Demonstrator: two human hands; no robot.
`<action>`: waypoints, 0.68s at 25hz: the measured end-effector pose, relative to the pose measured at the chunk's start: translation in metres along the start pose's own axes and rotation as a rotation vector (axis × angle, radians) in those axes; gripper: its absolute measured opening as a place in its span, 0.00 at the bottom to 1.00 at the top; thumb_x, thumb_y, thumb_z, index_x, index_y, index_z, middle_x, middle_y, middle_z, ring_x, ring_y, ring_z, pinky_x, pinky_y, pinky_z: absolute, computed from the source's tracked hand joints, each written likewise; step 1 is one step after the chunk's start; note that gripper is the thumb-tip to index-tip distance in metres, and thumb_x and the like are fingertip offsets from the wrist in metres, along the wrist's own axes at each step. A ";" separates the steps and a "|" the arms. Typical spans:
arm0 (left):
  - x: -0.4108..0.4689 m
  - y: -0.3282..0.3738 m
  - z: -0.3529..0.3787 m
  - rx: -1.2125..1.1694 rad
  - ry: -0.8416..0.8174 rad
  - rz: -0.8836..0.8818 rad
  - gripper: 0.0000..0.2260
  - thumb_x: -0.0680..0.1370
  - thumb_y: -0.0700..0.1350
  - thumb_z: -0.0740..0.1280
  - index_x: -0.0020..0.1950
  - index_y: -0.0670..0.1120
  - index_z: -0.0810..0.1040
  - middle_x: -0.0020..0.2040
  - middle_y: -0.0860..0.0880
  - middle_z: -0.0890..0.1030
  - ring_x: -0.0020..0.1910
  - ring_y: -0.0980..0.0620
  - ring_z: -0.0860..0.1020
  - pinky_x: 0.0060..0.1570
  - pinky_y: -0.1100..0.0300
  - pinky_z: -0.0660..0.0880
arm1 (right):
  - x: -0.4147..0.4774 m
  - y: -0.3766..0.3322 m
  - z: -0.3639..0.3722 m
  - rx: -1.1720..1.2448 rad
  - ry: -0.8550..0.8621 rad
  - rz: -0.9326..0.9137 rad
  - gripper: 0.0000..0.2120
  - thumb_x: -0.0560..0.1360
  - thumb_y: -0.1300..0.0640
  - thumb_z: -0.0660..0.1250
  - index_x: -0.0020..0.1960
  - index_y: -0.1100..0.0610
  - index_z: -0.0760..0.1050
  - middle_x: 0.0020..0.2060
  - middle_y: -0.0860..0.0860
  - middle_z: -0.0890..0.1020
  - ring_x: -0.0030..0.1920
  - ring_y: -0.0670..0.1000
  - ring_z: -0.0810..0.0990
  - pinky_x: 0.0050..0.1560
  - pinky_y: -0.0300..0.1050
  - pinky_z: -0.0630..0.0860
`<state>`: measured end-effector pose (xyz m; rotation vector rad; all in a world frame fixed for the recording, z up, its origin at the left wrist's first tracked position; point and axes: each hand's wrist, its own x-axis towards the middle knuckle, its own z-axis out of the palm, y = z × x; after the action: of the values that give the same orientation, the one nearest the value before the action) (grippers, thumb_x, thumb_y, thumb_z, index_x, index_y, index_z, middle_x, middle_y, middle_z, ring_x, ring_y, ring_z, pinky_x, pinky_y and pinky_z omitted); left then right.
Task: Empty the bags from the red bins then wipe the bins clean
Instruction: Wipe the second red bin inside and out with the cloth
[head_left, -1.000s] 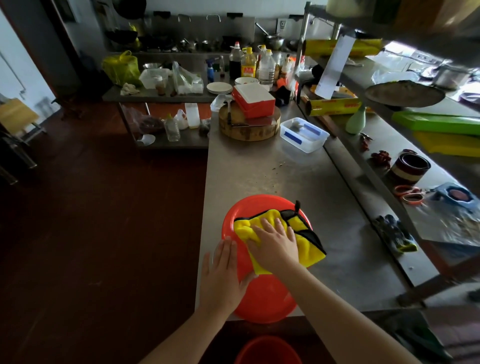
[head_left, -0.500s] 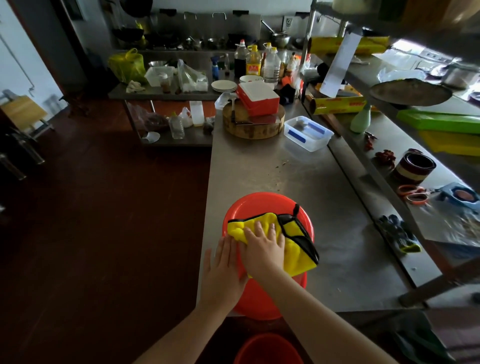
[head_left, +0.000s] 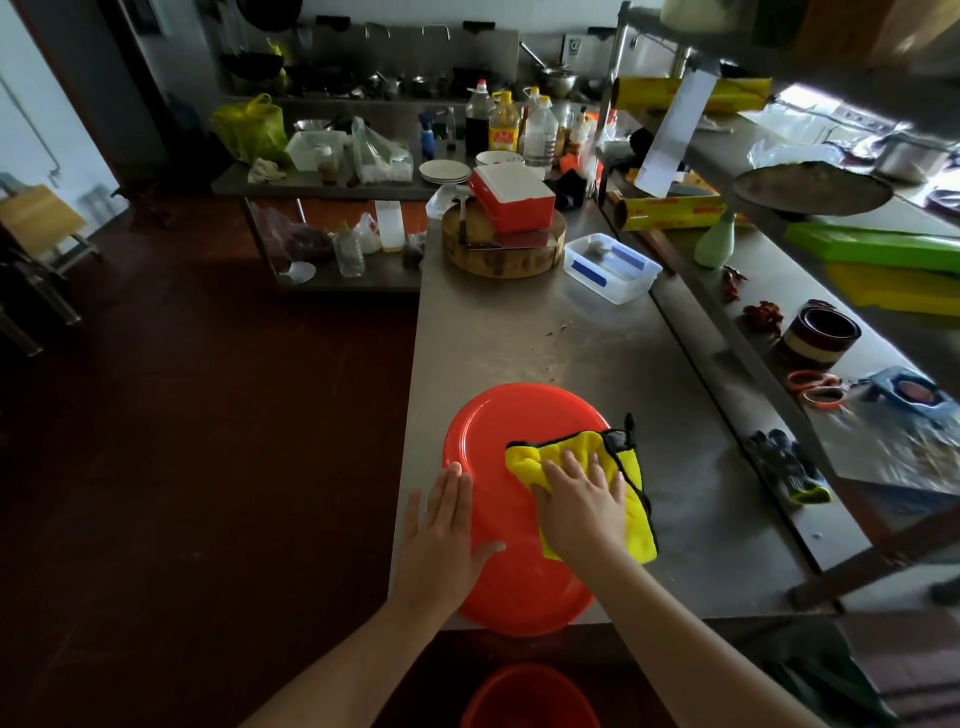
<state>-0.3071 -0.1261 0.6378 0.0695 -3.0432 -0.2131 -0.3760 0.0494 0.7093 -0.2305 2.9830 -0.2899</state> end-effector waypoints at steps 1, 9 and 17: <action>-0.001 -0.002 0.002 0.004 -0.002 0.004 0.43 0.78 0.73 0.50 0.81 0.42 0.54 0.81 0.43 0.55 0.80 0.46 0.54 0.75 0.39 0.60 | -0.005 -0.012 0.003 0.018 0.002 -0.033 0.25 0.83 0.38 0.53 0.78 0.43 0.63 0.81 0.48 0.58 0.81 0.59 0.49 0.79 0.63 0.46; 0.001 -0.003 0.003 0.027 0.084 0.023 0.43 0.77 0.74 0.54 0.80 0.42 0.61 0.80 0.43 0.60 0.80 0.47 0.57 0.73 0.39 0.61 | -0.017 -0.009 0.009 0.011 -0.008 -0.216 0.29 0.79 0.55 0.64 0.78 0.41 0.61 0.80 0.44 0.59 0.82 0.57 0.50 0.79 0.57 0.50; 0.000 -0.011 0.005 -0.094 0.119 0.068 0.43 0.78 0.72 0.56 0.79 0.40 0.61 0.79 0.42 0.61 0.80 0.47 0.58 0.74 0.42 0.63 | -0.025 0.008 0.007 -0.038 -0.051 -0.210 0.29 0.81 0.60 0.58 0.79 0.43 0.59 0.81 0.46 0.56 0.81 0.61 0.46 0.79 0.65 0.46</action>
<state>-0.3070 -0.1360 0.6311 -0.0269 -2.9064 -0.3342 -0.3517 0.0596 0.7044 -0.5480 2.9178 -0.2447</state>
